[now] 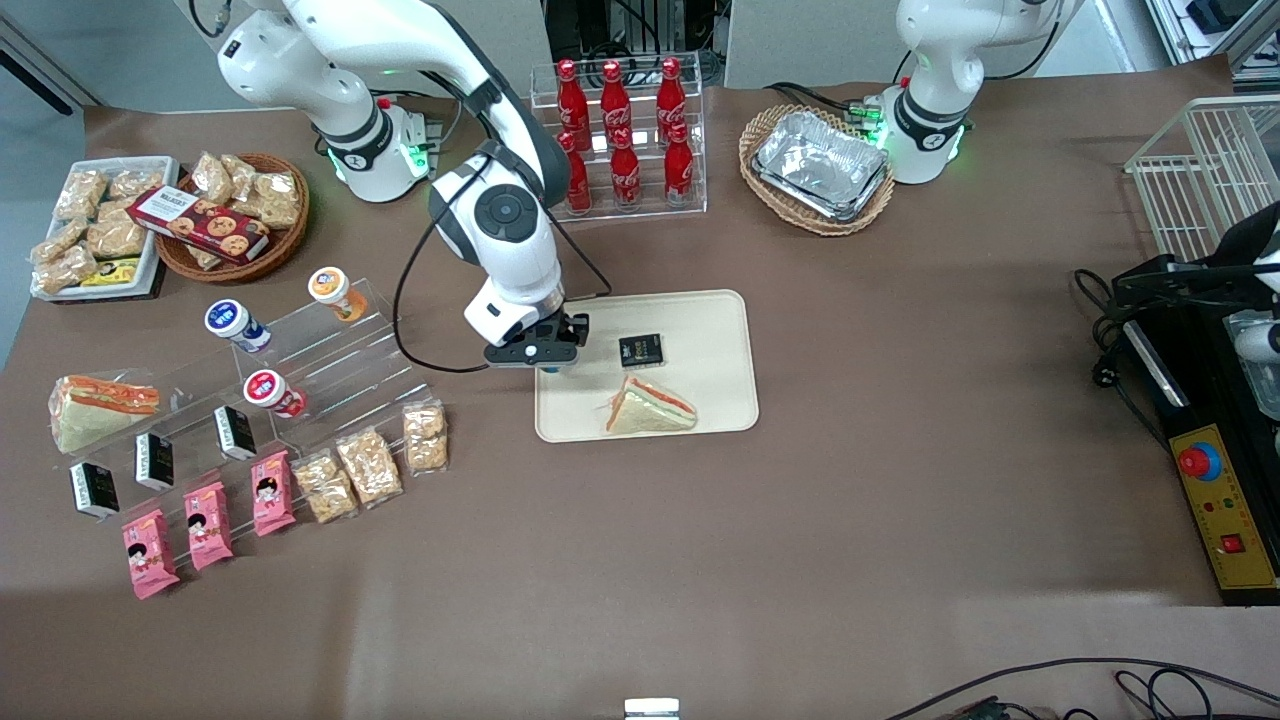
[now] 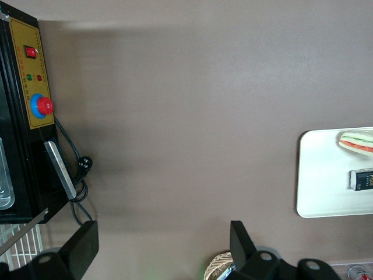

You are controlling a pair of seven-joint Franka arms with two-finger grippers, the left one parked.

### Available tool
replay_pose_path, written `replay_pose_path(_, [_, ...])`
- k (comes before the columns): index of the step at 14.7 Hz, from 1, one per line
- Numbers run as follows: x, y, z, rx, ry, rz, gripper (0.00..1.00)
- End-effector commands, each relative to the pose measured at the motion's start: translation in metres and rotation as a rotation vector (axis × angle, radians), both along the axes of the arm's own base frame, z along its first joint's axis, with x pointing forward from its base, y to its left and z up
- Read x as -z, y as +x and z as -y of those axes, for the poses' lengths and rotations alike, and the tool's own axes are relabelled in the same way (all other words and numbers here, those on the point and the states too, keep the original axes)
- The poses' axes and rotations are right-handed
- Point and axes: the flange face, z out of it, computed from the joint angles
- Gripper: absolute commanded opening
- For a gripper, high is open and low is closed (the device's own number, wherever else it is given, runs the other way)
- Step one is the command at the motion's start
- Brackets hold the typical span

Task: Place green gum on tray
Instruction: 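Lower the green gum bottle onto the tray beside the black pack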

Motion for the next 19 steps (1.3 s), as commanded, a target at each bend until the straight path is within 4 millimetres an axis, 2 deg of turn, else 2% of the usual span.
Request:
replay_pose_path(1, [0.023,-0.022,-0.011,0.06,0.01,0.009,0.0])
replay_pose_path(6, [0.045,-0.039,-0.013,0.075,0.035,0.002,0.0])
replay_pose_path(17, [0.062,-0.048,-0.02,0.097,0.044,-0.02,0.0])
replay_pose_path(18, [0.062,-0.048,-0.021,0.097,0.044,-0.018,0.27])
replay_pose_path(19, [0.064,-0.048,-0.02,0.098,0.042,-0.019,0.3])
